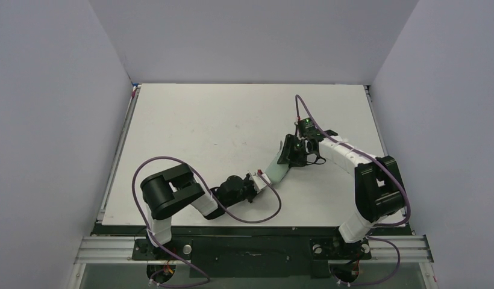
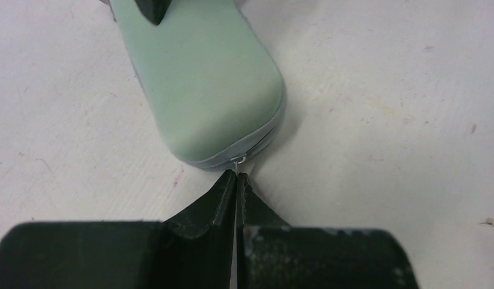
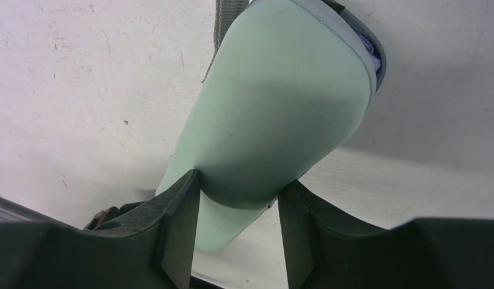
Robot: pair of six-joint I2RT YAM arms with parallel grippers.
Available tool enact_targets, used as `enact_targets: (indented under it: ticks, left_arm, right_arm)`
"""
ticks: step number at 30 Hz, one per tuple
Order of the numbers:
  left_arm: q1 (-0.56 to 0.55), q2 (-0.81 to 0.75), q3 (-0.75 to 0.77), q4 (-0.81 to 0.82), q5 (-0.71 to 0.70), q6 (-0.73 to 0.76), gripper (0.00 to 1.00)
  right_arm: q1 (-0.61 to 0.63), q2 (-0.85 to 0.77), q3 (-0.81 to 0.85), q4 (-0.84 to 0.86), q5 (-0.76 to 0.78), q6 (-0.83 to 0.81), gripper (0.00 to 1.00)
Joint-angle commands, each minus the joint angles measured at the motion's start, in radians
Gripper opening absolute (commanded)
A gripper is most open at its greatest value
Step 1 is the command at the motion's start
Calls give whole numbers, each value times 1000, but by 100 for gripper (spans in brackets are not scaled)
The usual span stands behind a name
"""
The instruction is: Open the umbrella
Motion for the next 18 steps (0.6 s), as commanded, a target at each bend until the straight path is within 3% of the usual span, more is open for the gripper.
enact_targets:
  ticks: [1,9,18]
  left_arm:
    - [45,-35,-20,-30,4,-15,0]
    - [120,-27,3,-53,15,0,0]
    - [146,-12,75,-78,64,49,0]
  right_arm:
    - [9,2,-64,-40,152,-146,35]
    - [22,-20,-79,-57,122,-289,23]
    - [81,-37,-70,-83,21,-446,17]
